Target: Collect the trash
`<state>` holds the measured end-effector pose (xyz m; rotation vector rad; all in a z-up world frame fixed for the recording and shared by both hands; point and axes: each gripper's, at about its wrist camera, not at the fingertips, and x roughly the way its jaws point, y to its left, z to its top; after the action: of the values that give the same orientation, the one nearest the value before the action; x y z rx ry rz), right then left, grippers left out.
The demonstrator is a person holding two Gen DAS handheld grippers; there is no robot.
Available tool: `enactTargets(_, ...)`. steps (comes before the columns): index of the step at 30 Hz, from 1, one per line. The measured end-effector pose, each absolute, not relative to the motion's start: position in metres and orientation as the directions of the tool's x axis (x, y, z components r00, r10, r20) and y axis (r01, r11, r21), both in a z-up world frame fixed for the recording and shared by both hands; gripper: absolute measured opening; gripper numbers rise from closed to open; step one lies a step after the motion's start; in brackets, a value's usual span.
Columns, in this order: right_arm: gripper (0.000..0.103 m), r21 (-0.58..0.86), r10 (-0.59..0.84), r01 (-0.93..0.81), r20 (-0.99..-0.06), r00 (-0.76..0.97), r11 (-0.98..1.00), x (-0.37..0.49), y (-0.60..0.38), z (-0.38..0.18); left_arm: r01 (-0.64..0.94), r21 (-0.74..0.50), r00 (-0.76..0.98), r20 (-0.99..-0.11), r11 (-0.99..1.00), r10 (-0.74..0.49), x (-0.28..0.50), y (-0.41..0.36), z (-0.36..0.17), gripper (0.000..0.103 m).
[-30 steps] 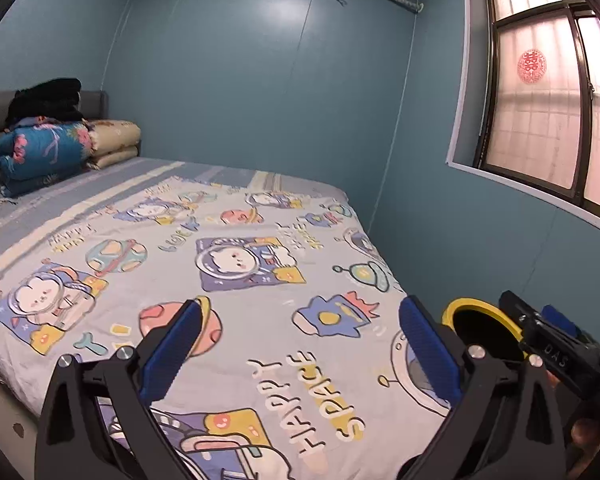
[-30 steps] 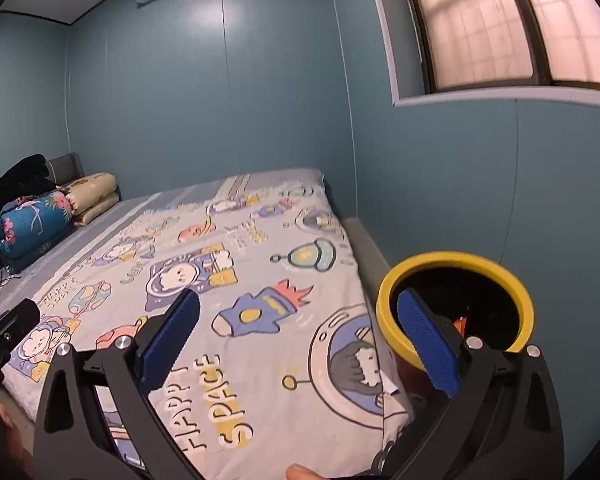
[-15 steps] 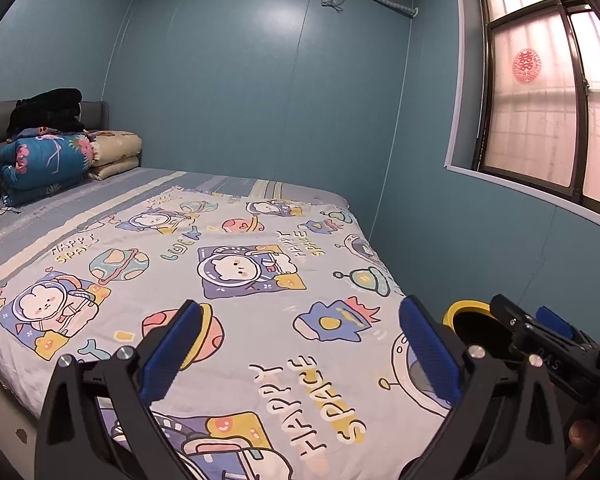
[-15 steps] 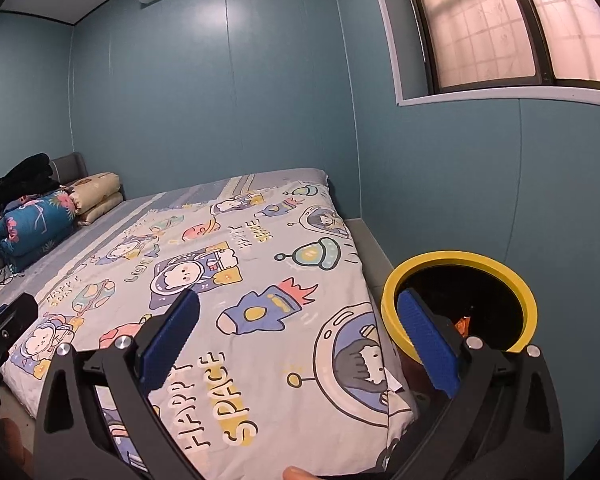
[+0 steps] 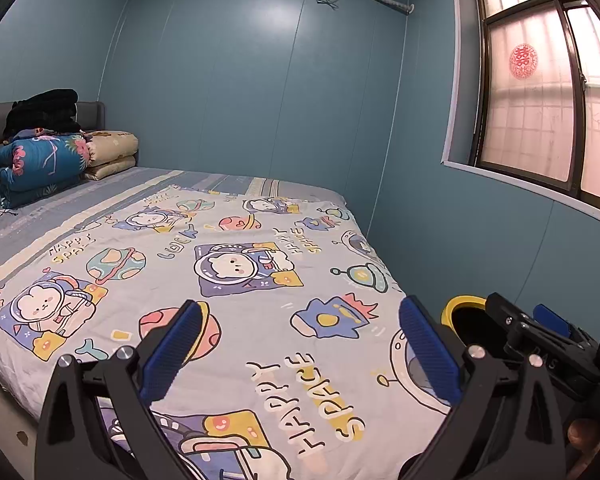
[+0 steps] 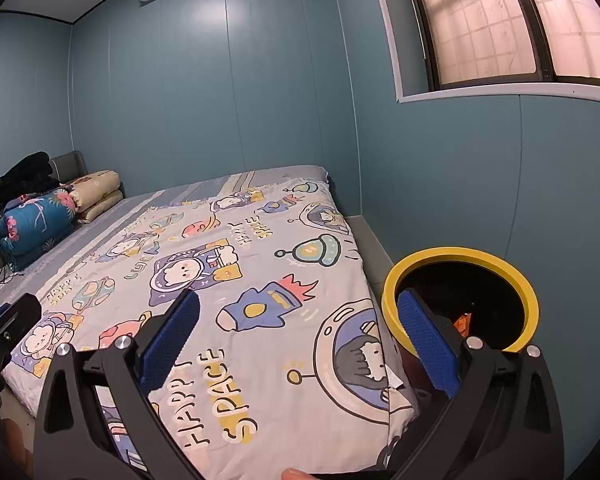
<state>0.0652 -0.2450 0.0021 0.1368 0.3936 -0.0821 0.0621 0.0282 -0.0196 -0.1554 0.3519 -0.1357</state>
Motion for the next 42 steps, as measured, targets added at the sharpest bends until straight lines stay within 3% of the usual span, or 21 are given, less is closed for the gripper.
enactTargets(42,0.095,0.133,-0.051,0.114,-0.41,0.911,0.985,0.0693,-0.2486,-0.0049,0.119,-0.159,0.928,-0.334,0.98,-0.167,0.06,0.0201,-0.0233,0.095)
